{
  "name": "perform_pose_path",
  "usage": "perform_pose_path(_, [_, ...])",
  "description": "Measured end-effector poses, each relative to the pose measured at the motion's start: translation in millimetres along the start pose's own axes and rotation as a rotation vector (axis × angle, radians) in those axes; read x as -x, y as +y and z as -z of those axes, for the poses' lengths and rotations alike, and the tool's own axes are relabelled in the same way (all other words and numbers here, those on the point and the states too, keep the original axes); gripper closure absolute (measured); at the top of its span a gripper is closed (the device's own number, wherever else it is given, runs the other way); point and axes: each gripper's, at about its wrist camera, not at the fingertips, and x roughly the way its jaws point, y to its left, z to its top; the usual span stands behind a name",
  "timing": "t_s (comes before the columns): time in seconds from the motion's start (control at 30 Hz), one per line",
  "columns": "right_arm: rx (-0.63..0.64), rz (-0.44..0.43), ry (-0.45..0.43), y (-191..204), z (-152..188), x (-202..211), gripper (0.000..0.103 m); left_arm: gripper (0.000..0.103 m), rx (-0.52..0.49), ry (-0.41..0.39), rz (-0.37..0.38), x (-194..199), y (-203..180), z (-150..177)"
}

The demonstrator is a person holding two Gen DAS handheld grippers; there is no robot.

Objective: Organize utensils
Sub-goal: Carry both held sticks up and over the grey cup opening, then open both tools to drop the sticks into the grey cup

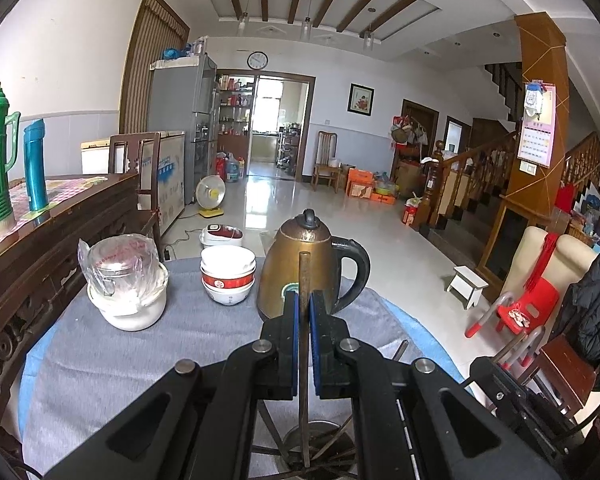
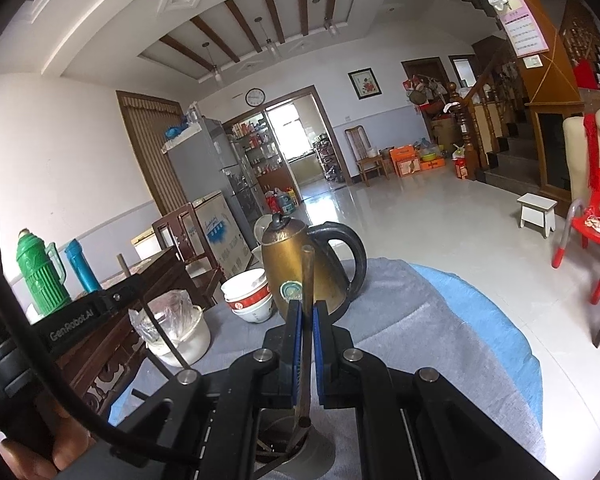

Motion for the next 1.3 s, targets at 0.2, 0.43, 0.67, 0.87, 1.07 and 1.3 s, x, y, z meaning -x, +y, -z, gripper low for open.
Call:
perform_pose_path(0.2, [0.014,-0.01,0.018,5,5,-2,0.097,0.098,0.002,0.007,0.001,-1,3,3])
perform_pose_path(0.43, [0.038,-0.025,0.041,11,11,-2,0.097,0.098,0.009,0.027,0.014,-1,7,7])
perform_pose_path(0.67, [0.018,-0.046,0.072,9,15,-1,0.095,0.092,-0.008,0.041,0.014,7,10,11])
perform_pose_path(0.87, [-0.021,-0.075,0.096,7,17,7,0.095,0.049,-0.026,0.008,-0.022,36,20,11])
perform_pose_path(1.07, [-0.111,-0.135,0.092,-3,15,25,0.09,0.021,-0.126,0.004,-0.09,66,33,13])
perform_pose_path(1.3, [-0.116,-0.098,0.002,-7,17,65,0.036,0.012,-0.199,0.096,-0.113,91,54,41])
